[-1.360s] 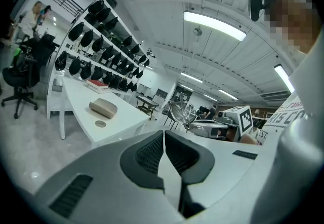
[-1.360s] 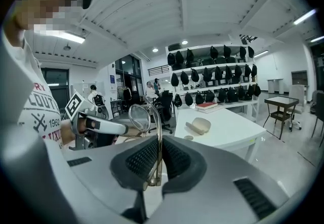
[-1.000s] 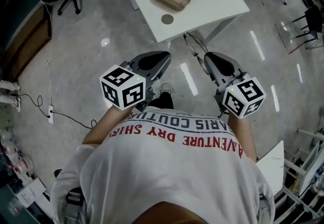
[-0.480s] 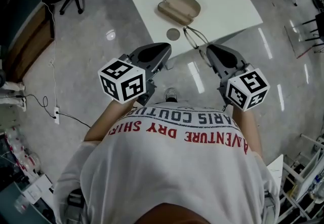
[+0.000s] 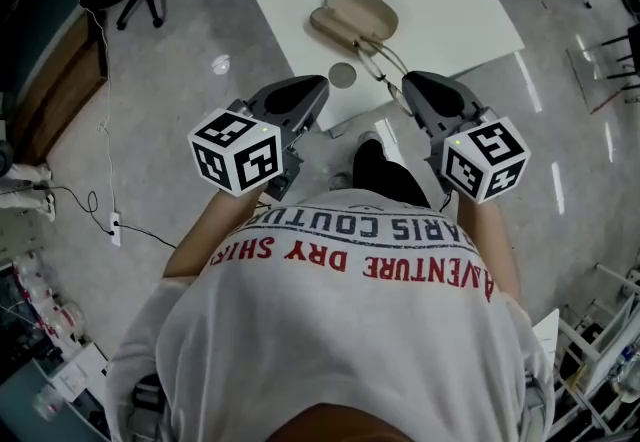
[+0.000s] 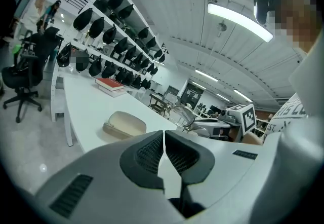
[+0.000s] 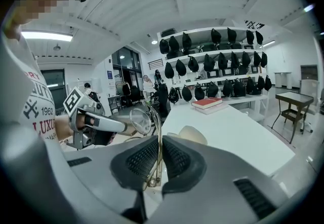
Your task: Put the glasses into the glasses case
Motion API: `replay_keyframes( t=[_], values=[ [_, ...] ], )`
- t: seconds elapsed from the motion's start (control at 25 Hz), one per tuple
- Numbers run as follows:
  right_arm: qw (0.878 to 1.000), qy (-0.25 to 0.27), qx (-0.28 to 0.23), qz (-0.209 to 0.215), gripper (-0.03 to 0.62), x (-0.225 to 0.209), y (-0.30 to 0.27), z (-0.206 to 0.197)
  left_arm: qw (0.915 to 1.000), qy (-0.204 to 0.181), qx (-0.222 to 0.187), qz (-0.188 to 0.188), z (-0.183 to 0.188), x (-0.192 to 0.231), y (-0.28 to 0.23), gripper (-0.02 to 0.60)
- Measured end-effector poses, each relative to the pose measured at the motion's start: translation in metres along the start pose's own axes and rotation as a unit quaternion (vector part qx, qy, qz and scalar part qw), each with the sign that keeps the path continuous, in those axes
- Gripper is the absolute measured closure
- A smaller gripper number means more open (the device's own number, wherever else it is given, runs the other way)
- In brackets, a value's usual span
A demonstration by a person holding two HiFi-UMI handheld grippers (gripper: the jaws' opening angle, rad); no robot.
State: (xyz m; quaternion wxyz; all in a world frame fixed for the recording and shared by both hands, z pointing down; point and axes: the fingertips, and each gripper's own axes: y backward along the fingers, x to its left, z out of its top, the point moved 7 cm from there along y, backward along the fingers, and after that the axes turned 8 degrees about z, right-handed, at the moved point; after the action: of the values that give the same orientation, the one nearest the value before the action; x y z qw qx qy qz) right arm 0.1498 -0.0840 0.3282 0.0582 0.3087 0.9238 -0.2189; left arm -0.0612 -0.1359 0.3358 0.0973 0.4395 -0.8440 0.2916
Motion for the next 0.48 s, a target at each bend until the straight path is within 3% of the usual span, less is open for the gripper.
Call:
replay_keyframes(
  t=[0.48],
  values=[
    [0.999,0.015,0.020,0.021,0.557,-0.041,-0.036,0.020,0.9994,0.022,-0.007,0.026,0.014,0.018,-0.024,0.548]
  ],
)
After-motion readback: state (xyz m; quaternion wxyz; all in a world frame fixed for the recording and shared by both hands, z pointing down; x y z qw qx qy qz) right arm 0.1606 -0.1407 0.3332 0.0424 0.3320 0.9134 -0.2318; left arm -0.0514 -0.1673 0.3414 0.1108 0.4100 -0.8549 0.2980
